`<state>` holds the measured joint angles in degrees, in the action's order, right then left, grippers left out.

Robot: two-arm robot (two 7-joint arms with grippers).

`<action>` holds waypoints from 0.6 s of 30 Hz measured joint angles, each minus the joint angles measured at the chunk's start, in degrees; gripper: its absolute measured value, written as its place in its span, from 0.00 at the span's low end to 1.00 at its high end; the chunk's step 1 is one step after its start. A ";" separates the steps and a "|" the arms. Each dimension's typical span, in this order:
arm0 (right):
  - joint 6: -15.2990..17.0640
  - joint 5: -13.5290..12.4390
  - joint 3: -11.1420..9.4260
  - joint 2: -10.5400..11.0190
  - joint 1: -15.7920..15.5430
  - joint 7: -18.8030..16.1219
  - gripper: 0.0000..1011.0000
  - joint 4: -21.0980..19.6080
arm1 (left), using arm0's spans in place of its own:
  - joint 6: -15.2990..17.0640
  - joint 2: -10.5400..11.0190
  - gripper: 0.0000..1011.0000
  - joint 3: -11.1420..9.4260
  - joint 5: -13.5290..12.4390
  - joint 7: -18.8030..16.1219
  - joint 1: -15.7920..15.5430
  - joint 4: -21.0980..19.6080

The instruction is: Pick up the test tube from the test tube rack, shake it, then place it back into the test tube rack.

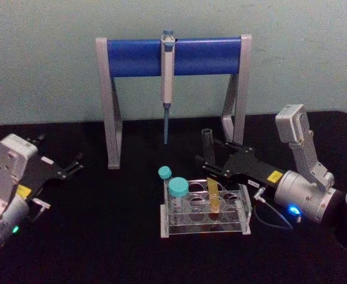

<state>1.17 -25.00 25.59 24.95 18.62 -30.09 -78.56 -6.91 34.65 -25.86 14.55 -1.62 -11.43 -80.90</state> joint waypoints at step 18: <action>0.00 -0.06 0.00 0.00 0.00 -0.01 0.23 -0.02 | 0.00 0.00 0.99 0.00 0.00 0.00 0.00 0.00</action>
<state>1.17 -25.07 25.59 24.94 18.63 -30.10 -78.58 -6.91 34.65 -25.86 14.55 -1.62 -11.43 -80.90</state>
